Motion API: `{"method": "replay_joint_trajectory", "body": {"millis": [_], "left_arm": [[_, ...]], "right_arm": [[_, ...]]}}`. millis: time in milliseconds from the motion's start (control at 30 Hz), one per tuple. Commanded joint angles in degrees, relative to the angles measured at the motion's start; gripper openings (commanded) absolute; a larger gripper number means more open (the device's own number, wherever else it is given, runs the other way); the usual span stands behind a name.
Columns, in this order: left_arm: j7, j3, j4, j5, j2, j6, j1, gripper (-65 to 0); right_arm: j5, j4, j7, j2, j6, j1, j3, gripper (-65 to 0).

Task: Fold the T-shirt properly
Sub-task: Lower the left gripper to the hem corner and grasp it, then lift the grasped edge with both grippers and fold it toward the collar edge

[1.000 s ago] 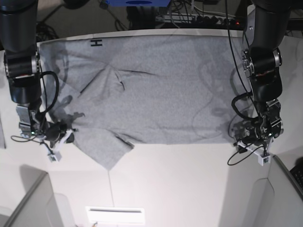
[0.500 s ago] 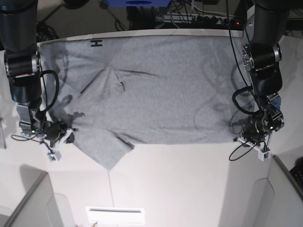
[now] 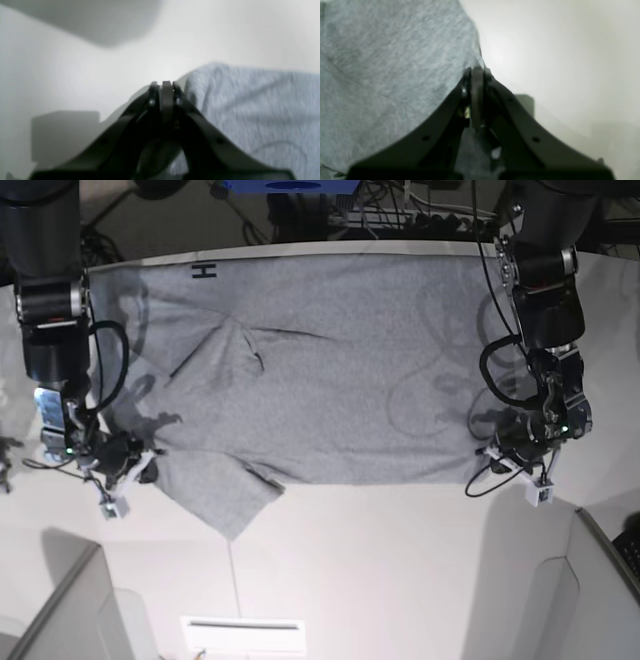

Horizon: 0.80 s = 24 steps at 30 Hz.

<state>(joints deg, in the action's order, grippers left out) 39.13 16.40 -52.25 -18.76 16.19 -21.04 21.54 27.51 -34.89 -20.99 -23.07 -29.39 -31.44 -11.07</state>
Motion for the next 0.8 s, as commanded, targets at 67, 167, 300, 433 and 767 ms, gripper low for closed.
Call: {"method": "replay_joint_trajectory", "body": {"millis": [67,167,300,433,767], "left_arm": [[0.91,-0.01,-4.59,-0.36,0.56,0.16,-0.57,-65.0],[5.3,-0.01,-8.81,-0.36,0.56,0.16,-2.33,-65.0],[8.56,-0.01,-16.89,-0.36,0.39,0.16,-4.88,-65.0],[10.67,-0.01,-21.55,-0.36,0.3,0.16,-6.99,-65.0],[16.03,6.06,-31.22,-0.44,0.12,-0.02,-12.0,-65.0]], "right_arm": [[0.58,-2.34,1.17,-1.15,-0.11,-1.31,0.74,-65.0],[0.58,-3.39,1.17,-1.77,-0.11,-0.16,0.83,-65.0],[0.58,-4.8,1.35,-2.2,-0.11,0.36,0.92,-65.0],[0.58,-5.5,1.26,-2.29,-0.11,0.36,0.92,-65.0],[0.93,-14.91,1.17,-4.49,-0.11,5.9,3.29,-65.0]]}}
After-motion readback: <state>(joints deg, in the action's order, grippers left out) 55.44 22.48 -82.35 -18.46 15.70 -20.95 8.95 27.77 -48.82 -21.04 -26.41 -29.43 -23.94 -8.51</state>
